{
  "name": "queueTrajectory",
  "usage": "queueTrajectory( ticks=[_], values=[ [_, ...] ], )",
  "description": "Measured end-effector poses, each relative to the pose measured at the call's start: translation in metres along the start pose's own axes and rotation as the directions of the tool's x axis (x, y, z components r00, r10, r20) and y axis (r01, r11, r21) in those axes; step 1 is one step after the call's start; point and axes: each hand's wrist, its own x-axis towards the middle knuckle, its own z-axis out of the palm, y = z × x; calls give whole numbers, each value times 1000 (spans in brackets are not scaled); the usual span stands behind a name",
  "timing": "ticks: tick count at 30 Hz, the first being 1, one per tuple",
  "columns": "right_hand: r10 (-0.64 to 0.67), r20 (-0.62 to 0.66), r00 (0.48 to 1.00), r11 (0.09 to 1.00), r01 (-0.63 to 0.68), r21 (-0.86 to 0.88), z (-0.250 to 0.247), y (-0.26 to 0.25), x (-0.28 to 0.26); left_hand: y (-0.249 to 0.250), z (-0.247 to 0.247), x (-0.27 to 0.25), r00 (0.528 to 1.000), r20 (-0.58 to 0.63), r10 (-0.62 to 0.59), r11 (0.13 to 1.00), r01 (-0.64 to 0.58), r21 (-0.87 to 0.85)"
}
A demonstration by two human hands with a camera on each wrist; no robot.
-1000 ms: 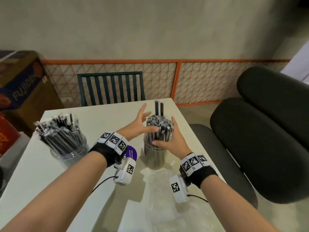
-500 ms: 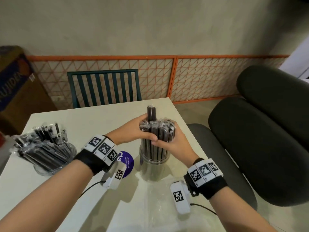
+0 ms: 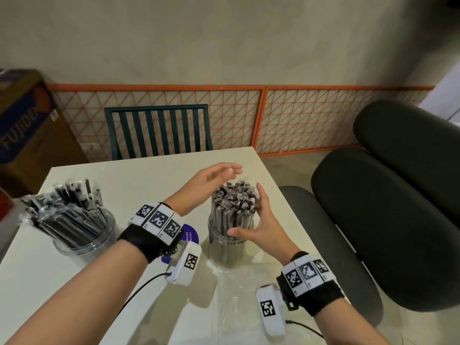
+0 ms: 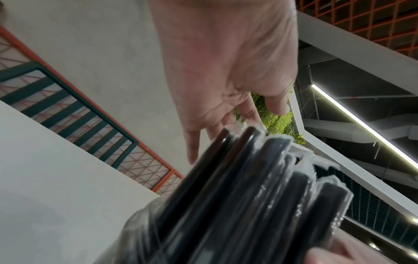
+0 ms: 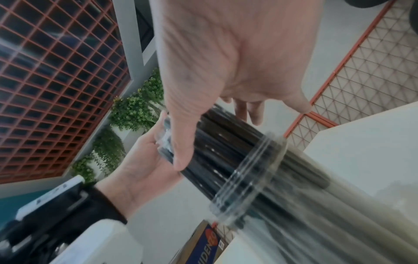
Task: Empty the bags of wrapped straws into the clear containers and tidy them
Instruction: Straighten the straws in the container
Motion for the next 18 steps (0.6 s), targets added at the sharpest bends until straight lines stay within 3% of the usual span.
queueTrajectory(
  ticks=[5, 8, 13, 16, 18],
  values=[
    [-46, -125, 991, 995, 34, -94, 13, 8, 3, -18, 1, -9, 994, 60, -96, 985, 103, -139],
    [-73, -144, 987, 995, 63, -71, 8, 2, 4, -41, 9, -23, 980, 127, -153, 986, 160, -51],
    [-119, 18, 993, 988, 120, -92, -10, -17, 11, -29, 11, -23, 994, -37, -101, 990, 104, 97],
    [-82, 168, 982, 995, 89, -38, -29, -20, 13, -25, 0, -22, 991, 40, -127, 983, 120, 141],
    [48, 188, 981, 996, -32, -88, -35, -15, 4, -29, -6, -26, 977, 111, -182, 961, 153, 230]
  ],
)
